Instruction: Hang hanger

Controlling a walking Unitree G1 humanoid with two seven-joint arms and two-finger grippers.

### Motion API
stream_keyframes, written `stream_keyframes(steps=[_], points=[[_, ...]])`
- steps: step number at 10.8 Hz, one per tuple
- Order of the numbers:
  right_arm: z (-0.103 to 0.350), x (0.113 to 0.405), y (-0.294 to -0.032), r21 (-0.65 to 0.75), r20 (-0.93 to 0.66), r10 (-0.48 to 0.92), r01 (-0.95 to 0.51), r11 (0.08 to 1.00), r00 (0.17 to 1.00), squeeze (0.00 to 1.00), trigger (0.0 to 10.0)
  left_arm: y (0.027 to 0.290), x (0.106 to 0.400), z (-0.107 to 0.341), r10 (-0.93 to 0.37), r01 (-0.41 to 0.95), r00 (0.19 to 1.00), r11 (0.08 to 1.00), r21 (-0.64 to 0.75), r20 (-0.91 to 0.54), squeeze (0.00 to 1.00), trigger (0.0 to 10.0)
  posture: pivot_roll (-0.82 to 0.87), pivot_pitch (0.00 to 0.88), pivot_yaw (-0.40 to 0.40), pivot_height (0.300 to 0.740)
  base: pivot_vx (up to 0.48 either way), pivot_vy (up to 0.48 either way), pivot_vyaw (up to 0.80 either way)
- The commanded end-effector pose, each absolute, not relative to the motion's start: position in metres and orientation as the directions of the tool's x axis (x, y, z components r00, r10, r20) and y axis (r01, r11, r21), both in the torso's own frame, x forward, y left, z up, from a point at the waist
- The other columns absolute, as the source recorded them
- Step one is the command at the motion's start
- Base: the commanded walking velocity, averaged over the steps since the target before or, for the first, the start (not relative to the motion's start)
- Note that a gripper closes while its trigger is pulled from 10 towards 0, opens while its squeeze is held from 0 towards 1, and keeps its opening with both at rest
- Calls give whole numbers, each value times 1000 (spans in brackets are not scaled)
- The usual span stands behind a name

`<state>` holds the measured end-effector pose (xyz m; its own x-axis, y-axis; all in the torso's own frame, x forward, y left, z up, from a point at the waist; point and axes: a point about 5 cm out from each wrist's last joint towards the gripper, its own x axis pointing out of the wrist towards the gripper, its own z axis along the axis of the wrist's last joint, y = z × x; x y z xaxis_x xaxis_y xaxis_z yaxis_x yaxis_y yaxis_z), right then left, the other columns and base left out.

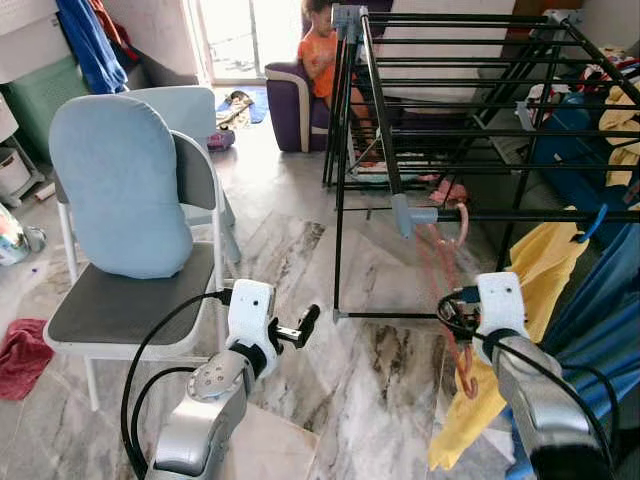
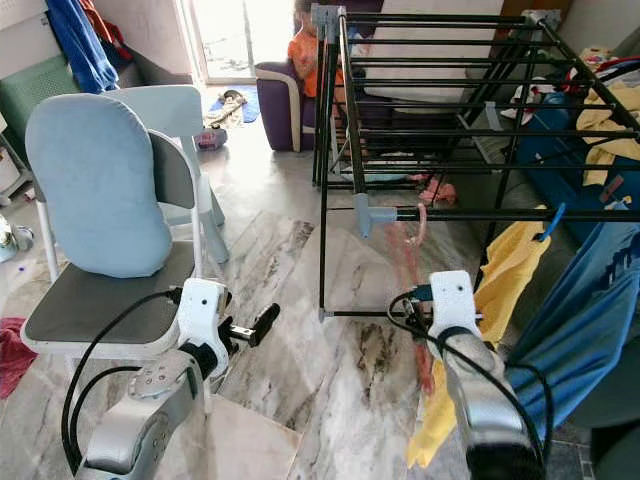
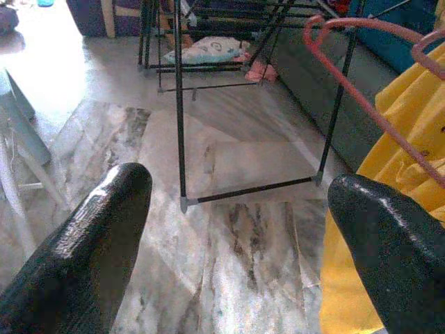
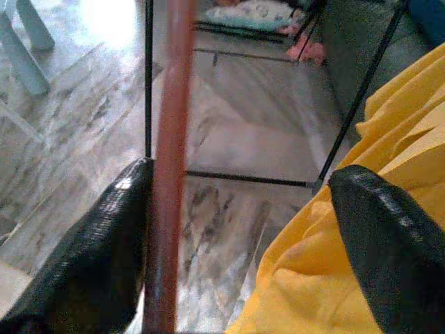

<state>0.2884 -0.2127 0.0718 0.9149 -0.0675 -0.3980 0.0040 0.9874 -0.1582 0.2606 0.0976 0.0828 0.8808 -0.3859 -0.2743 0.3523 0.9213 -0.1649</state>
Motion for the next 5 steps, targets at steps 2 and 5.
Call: stream_keyframes(steps=[2,5], points=[[88,287,-208,-149,-309,-57,11,989,949,1000,10000,97,263,82,-388,360,878,921,-150,-278,0,10000,-86,0,-19,740,0,0,0],[97,291,-204,-170,-258,-47,2,985,965,1000,10000,97,263,81,-378,353,881,926,-138,-283,0,10000,-80,0,-23,740,-100,0,0]])
